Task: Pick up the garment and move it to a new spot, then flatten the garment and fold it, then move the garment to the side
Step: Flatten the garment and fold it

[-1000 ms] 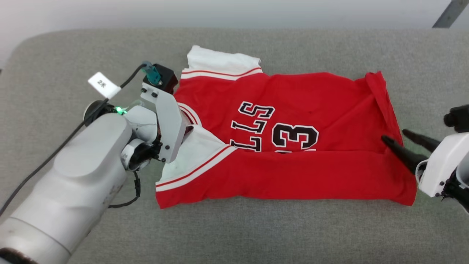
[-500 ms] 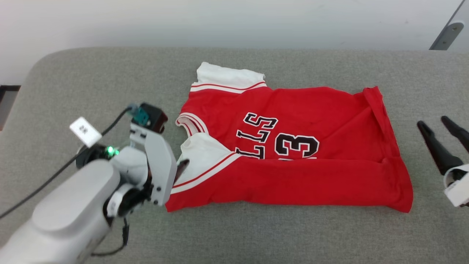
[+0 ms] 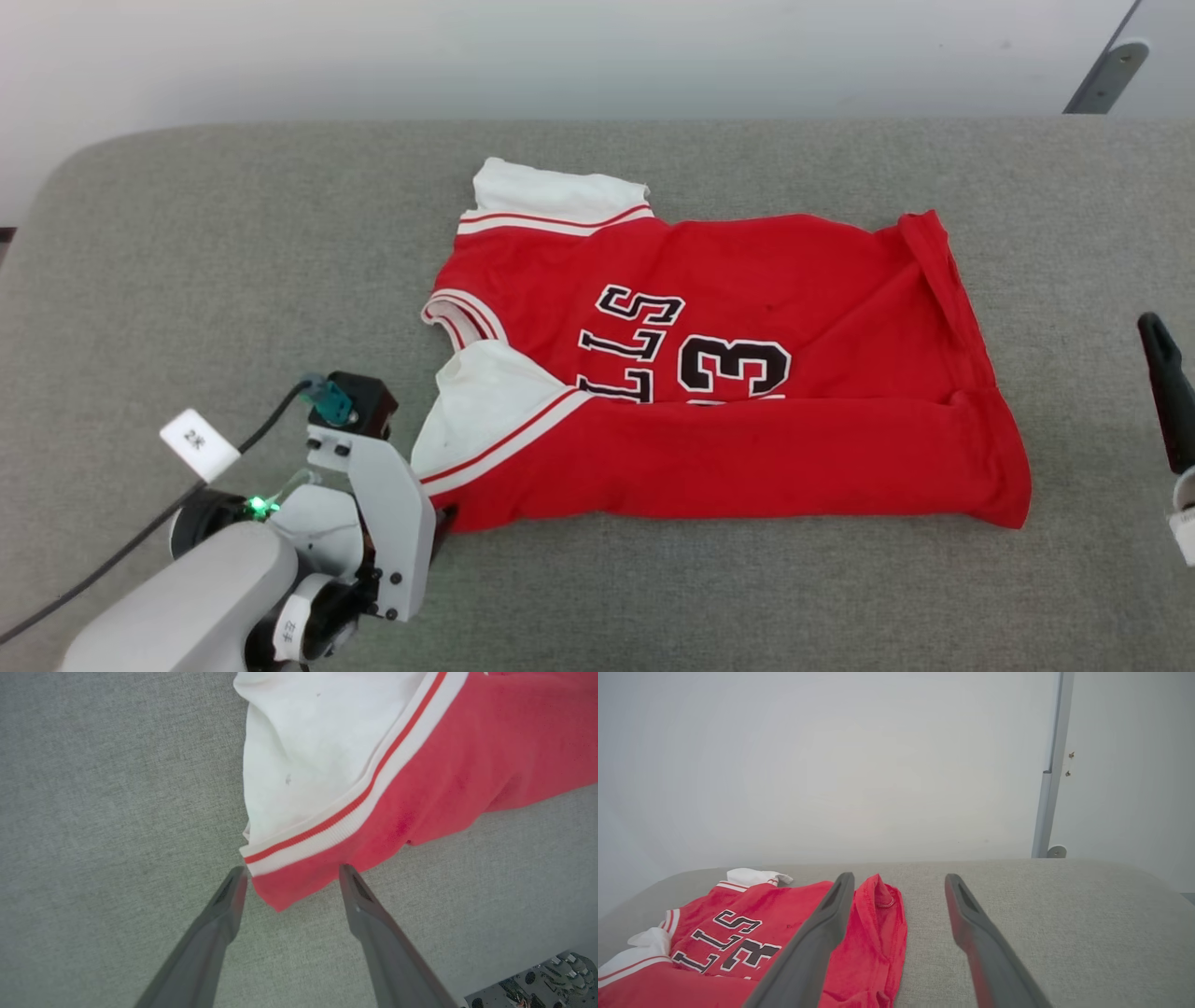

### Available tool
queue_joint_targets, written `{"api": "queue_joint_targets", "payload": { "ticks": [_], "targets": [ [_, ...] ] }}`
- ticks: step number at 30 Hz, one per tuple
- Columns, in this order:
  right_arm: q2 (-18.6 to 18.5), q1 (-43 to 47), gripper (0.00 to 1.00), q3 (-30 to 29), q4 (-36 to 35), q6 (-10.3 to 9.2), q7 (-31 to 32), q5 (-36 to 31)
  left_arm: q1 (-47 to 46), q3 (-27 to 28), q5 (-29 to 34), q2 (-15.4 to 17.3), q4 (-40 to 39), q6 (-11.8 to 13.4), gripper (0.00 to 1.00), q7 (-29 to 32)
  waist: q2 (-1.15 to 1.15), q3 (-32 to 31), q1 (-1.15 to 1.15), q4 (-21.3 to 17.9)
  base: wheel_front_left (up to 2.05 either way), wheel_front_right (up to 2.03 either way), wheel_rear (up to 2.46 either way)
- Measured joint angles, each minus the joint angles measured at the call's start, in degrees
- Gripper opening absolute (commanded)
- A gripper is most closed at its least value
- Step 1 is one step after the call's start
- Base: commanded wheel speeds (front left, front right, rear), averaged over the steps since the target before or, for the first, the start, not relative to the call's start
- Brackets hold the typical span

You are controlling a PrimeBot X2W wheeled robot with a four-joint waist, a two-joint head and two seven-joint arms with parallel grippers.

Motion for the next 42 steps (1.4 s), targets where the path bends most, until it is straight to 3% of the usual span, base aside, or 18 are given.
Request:
{"api": "queue_joint_targets", "payload": {
  "ticks": [8,15,16,17,18,19,20,31,42],
  "targets": [
    [5.5,6.9,1.0,-8.5,-6.4,0.0,4.0,-4.2,1.5,0.4,-1.2,-1.9,5.5,1.2,1.0,-0.9,0.0,0.7,0.0,-1.1,0.0,0.0,0.0],
    [9.3,10.8,1.0,-13.7,-10.6,0.0,8.5,-6.1,0.2,1.3,-2.9,-4.6,11.6,-0.4,1.0,-1.3,0.0,1.5,0.0,-1.5,0.0,0.0,0.0],
    [9.7,11.3,1.0,-14.1,-11.1,0.0,9.0,-6.5,-0.1,1.3,-3.0,-4.9,12.4,-0.7,0.83,-1.2,0.0,1.5,0.0,-1.6,0.0,0.0,0.0],
    [10.2,11.5,1.0,-14.6,-11.5,0.0,9.6,-6.5,-0.6,1.2,-3.0,-5.1,13.0,-1.0,0.75,-1.0,0.0,1.6,0.0,-1.6,0.0,0.0,0.0],
    [10.6,11.8,1.0,-14.9,-12.0,0.0,10.4,-6.5,-0.9,1.5,-3.3,-5.5,13.9,-0.9,0.49,-1.0,0.0,1.7,0.0,-1.7,0.0,0.0,0.0],
    [10.9,12.3,1.0,-15.2,-12.3,0.0,11.0,-6.6,-1.0,1.5,-3.6,-5.7,14.5,-1.4,0.1,-0.8,0.0,1.7,0.0,-1.7,0.0,0.0,0.0],
    [11.3,12.5,1.0,-15.6,-12.4,0.0,11.6,-6.8,-1.5,1.4,-3.7,-5.8,15.1,-2.1,0.0,-0.6,0.0,1.8,0.0,-1.8,0.0,0.0,0.0],
    [12.7,14.5,1.0,-12.7,-12.9,0.0,24.3,-3.3,-2.8,1.2,-4.7,-6.9,15.8,-3.4,0.0,1.3,0.0,3.1,0.0,-1.5,0.0,0.0,0.0],
    [11.8,8.0,1.0,-9.2,-4.7,0.0,34.9,-4.1,-4.4,0.4,-4.2,-8.0,15.5,-4.0,0.0,1.3,0.0,4.7,0.0,0.5,0.0,0.0,0.0]
  ]
}}
